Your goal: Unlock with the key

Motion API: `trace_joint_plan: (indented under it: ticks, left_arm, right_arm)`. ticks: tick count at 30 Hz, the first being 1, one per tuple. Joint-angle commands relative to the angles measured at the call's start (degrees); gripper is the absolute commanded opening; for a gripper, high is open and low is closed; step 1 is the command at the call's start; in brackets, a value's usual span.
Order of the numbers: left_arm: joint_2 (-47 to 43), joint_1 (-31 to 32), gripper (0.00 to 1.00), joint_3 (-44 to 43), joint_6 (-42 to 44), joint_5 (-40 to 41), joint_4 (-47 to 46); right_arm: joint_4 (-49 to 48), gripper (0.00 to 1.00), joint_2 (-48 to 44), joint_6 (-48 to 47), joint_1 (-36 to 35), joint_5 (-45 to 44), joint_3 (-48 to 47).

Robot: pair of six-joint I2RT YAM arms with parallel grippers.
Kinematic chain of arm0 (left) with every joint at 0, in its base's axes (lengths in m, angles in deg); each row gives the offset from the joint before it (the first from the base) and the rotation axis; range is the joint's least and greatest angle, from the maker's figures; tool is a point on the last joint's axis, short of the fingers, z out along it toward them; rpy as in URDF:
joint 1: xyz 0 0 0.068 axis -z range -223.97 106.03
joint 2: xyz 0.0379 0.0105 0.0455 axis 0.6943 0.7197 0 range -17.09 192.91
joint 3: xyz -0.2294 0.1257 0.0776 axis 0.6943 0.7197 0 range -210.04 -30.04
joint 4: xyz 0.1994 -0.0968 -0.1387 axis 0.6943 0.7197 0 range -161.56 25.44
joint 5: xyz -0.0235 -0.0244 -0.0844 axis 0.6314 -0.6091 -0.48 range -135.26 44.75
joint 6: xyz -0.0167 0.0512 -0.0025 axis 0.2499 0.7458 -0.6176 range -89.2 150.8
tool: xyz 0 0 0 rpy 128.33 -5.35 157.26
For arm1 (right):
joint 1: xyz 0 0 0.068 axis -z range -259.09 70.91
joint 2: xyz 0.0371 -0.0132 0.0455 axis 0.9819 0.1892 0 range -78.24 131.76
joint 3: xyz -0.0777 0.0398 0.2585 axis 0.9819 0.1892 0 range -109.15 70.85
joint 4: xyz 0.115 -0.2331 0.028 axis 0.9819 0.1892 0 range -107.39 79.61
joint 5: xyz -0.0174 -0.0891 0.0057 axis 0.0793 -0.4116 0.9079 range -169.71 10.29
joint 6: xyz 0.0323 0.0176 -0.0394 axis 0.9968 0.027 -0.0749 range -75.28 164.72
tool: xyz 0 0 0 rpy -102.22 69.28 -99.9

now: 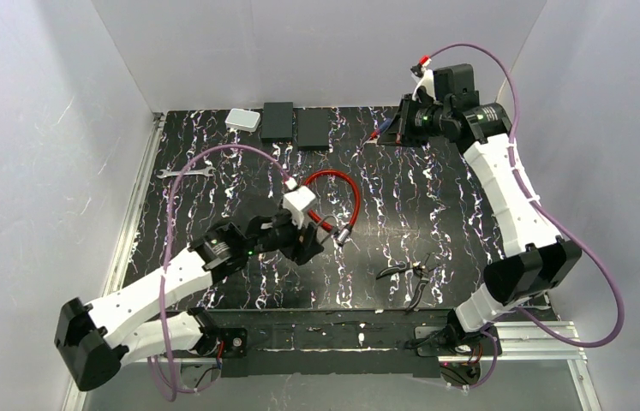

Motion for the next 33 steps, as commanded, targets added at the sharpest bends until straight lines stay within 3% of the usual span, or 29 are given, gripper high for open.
trace_joint_plan:
  ticks: [1,6,12,22,33]
  left_arm:
    - [-5.9,-1.6,0.0,-4.3,-16.8,12.6,0.8]
    - [-5.9,-2.6,0.0,-13.0,-26.2,21.5,10.3]
    - [-6.2,-5.7,0.0,-19.3,-35.2,32.2,19.4]
    - [-2.1,-21.9,0.0,-28.7,-53.3,21.3,33.0]
    - [-1.6,-33.7,0.0,-29.1,-78.9,3.6,30.7]
  right_arm:
    - [-14.9,0.01,-6.9,6.4,0.2,4.6,6.7]
    - [-25.3,0.01,-10.2,10.8,-0.2,6.2,12.0]
    - [-31.2,0.01,-10.8,12.9,-1.8,5.1,13.9]
    - [-34.3,0.01,-8.5,13.9,-8.7,0.0,12.2]
    - [-40.4,0.01,-8.7,13.4,-18.0,-12.1,13.9]
